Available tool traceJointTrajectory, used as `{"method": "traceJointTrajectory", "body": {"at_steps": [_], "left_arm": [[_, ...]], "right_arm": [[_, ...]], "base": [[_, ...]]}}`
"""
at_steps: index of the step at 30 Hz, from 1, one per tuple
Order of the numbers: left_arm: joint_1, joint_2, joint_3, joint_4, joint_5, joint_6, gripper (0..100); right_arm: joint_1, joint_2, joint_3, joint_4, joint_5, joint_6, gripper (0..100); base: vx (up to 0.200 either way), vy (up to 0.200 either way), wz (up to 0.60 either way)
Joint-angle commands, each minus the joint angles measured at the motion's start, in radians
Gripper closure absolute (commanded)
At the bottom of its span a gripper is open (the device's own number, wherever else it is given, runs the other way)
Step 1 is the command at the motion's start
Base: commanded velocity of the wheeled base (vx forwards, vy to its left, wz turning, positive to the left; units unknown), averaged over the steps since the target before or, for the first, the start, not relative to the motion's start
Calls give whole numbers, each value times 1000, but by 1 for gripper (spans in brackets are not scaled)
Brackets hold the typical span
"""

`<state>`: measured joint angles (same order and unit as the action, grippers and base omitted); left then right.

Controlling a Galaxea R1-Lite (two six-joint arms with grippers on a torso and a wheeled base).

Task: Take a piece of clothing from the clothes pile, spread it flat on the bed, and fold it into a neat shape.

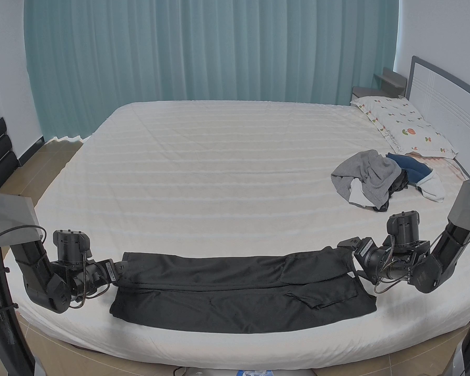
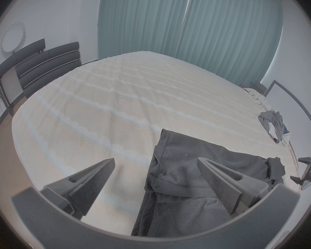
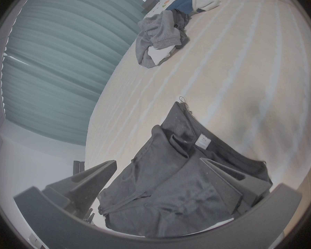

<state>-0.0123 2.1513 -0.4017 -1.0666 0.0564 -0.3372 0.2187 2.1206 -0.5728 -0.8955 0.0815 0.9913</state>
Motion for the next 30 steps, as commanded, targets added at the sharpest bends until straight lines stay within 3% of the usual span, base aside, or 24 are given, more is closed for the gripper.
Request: {"method": "traceJointTrajectory", "body": {"at_steps": [1, 5, 6, 10, 14, 23, 30], "left_arm": [[0, 1, -3, -1, 0, 0, 0], [5, 15, -8, -3, 0, 0, 0], [5, 15, -8, -3, 0, 0, 0], [6, 22, -11, -4, 0, 0, 0], [6, 24, -5, -3, 0, 1, 0], [6, 42, -16, -4, -4, -2, 0], [6, 44, -95, 0, -13, -144, 0]], "right_arm": [[7, 150, -88, 1, -29, -45, 0], [7, 200, -124, 3, -58, -88, 0], [7, 200, -124, 3, -58, -88, 100], [10, 197, -121, 1, -75, -106, 100], [2, 173, -88, -6, -138, -143, 100], [-1, 150, -27, -25, -141, -195, 100], [1, 160, -13, -25, -141, -206, 100]], "base": [[0, 0, 0], [0, 0, 0], [0, 0, 0], [0, 0, 0], [0, 0, 0], [0, 0, 0], [0, 0, 0]]}}
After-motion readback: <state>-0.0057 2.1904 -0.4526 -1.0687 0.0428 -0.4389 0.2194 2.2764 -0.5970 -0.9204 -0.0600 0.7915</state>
